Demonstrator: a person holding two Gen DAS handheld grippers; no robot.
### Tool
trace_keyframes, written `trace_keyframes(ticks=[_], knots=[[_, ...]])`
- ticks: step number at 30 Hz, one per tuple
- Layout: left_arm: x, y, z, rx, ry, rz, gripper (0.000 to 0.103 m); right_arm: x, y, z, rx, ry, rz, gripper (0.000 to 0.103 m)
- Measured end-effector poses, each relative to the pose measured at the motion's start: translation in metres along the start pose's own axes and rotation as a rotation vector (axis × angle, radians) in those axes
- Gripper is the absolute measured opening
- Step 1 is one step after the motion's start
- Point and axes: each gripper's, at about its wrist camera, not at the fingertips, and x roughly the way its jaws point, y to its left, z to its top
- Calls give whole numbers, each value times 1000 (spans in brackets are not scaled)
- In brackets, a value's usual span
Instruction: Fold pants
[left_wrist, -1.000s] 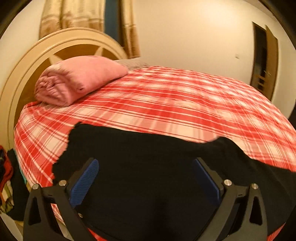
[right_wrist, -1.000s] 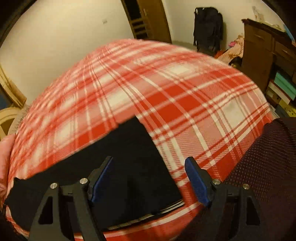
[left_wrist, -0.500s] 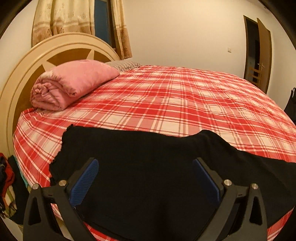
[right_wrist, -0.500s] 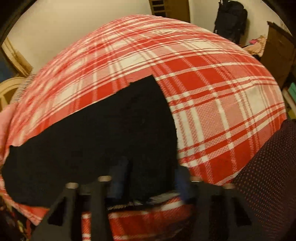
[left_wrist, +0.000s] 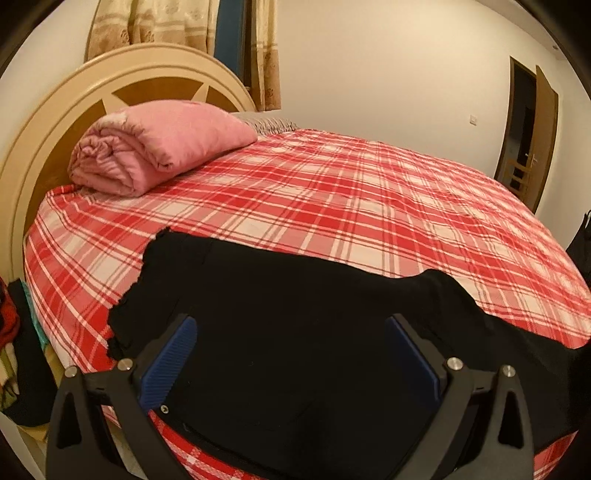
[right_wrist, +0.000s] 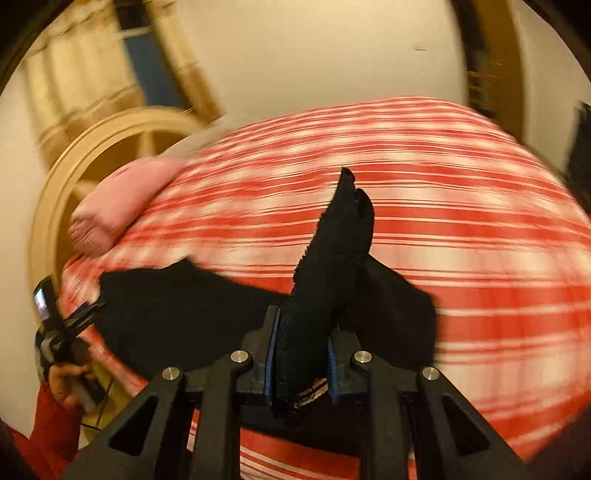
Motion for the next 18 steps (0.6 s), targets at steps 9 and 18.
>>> trace_keyframes(ticks=[9, 18], knots=[[-1, 18, 1, 7, -11, 26, 103, 131, 141, -62, -331, 85, -19, 26], [12, 27, -4, 0, 25, 17, 103, 131, 162, -88, -411, 16, 105, 76]])
